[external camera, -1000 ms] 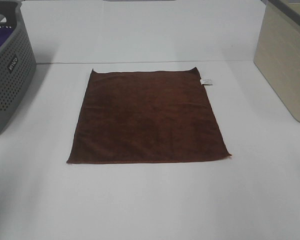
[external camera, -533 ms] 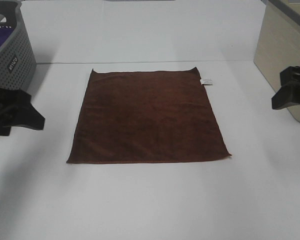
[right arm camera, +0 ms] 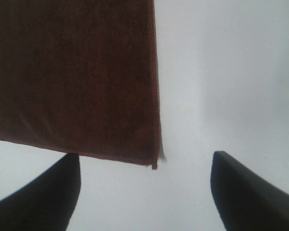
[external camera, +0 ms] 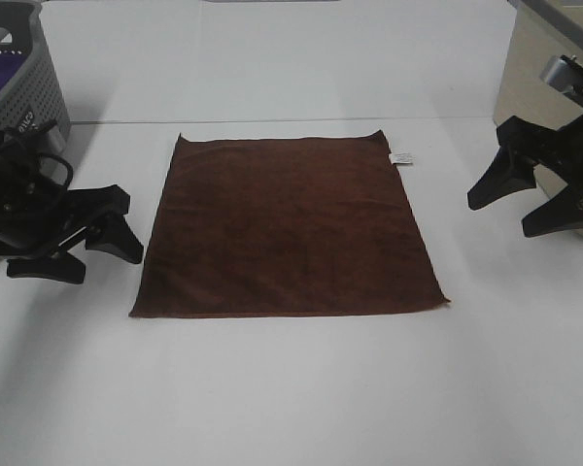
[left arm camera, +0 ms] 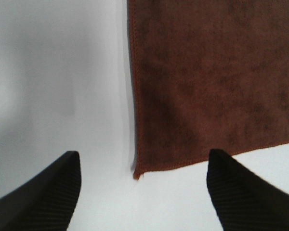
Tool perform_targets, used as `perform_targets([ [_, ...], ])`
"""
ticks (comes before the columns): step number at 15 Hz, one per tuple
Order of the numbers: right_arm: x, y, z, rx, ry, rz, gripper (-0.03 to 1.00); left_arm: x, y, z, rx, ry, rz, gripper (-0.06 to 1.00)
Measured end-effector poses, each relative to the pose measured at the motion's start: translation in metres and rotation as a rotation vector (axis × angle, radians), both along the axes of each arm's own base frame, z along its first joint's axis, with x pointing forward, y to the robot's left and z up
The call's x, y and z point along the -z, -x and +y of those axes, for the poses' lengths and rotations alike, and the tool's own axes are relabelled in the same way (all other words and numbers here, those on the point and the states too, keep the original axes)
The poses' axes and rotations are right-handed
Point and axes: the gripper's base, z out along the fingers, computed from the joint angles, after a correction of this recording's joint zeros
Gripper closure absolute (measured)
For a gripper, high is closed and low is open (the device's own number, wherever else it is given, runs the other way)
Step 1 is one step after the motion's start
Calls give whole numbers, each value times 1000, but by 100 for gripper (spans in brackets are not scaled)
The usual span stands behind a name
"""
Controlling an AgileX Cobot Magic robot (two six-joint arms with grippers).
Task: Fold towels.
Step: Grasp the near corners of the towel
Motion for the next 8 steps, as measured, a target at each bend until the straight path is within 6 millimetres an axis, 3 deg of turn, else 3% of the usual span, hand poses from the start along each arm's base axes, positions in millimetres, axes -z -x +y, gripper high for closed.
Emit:
perform_targets([
  [4, 42, -12, -4, -51, -101, 91, 25, 26, -25, -8, 41, 89, 61, 21],
  [8, 58, -14, -4, -46, -109, 124, 25, 48, -35, 8, -1, 255, 117, 21],
])
